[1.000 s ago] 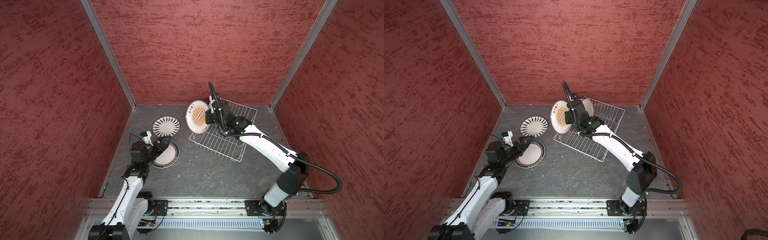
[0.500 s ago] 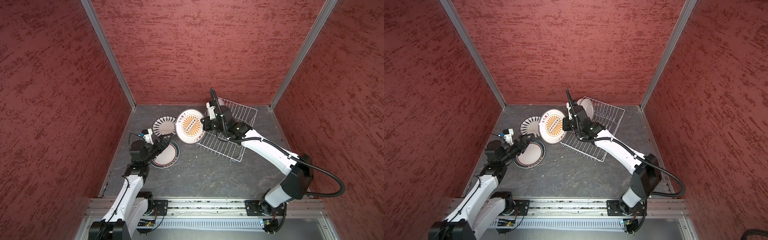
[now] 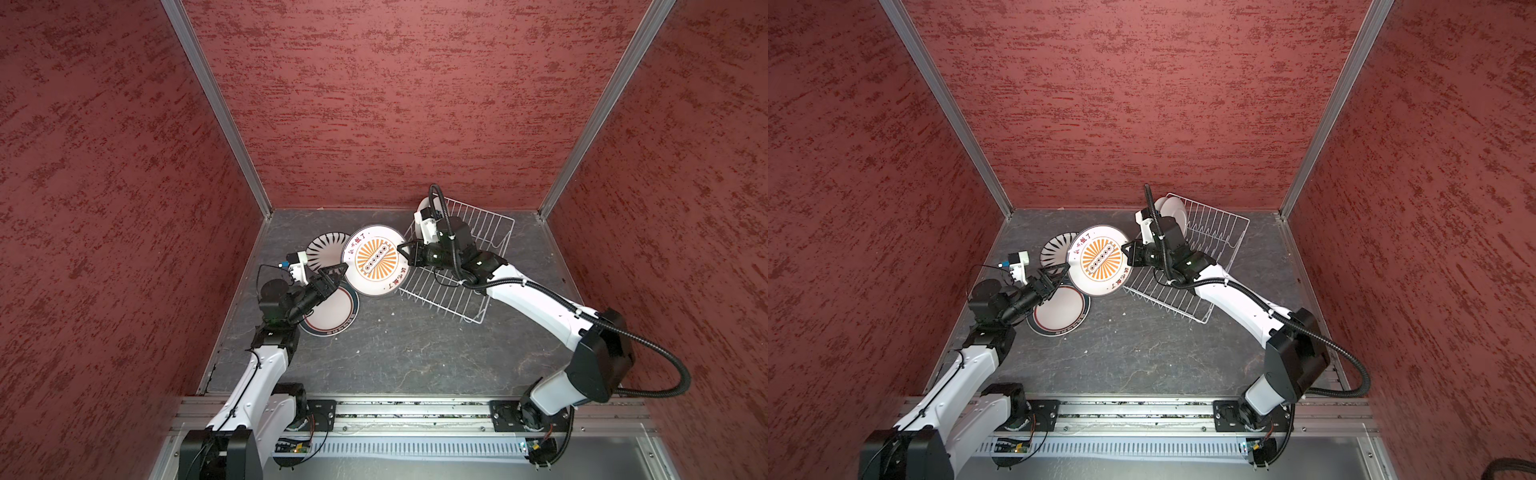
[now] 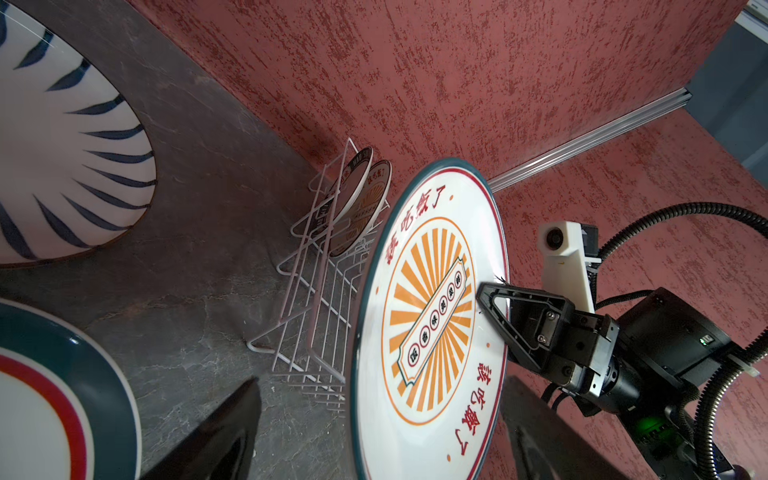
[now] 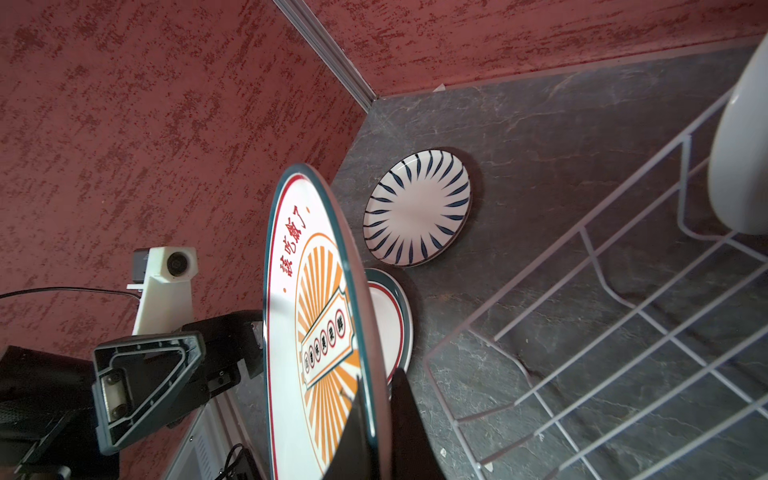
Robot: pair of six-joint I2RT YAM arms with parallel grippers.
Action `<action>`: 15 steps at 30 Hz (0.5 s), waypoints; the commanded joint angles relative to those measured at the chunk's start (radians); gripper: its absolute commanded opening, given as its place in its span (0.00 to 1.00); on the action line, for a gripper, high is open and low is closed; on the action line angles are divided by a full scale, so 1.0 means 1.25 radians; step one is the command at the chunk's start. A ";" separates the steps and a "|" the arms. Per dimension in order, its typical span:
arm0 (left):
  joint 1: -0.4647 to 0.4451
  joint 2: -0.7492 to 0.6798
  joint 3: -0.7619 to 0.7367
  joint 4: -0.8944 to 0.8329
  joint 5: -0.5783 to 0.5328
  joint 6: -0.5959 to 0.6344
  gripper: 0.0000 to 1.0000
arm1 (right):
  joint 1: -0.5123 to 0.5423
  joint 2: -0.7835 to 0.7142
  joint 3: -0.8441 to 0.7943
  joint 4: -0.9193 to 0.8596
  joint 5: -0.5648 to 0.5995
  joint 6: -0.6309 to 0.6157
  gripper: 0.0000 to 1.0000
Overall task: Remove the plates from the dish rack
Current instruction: 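Carry the orange-printed plate toward the left gripper while the left gripper reaches for it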
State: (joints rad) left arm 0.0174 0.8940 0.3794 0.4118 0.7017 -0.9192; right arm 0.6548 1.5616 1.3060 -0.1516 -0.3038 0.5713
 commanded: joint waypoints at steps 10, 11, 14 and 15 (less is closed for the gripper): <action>-0.006 -0.004 -0.023 0.073 0.009 0.003 0.51 | -0.003 -0.023 -0.017 0.127 -0.119 0.045 0.00; -0.007 -0.005 -0.024 0.073 0.009 0.002 0.48 | -0.003 -0.021 -0.019 0.134 -0.126 0.045 0.00; -0.007 -0.010 -0.024 0.071 0.006 -0.008 0.42 | -0.004 -0.014 -0.025 0.149 -0.138 0.050 0.00; -0.008 -0.010 -0.022 0.072 0.006 -0.011 0.40 | -0.005 -0.011 -0.026 0.150 -0.140 0.051 0.00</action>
State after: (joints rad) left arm 0.0132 0.8921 0.3584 0.4736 0.7048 -0.9340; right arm 0.6533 1.5562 1.2739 -0.0628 -0.4263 0.6079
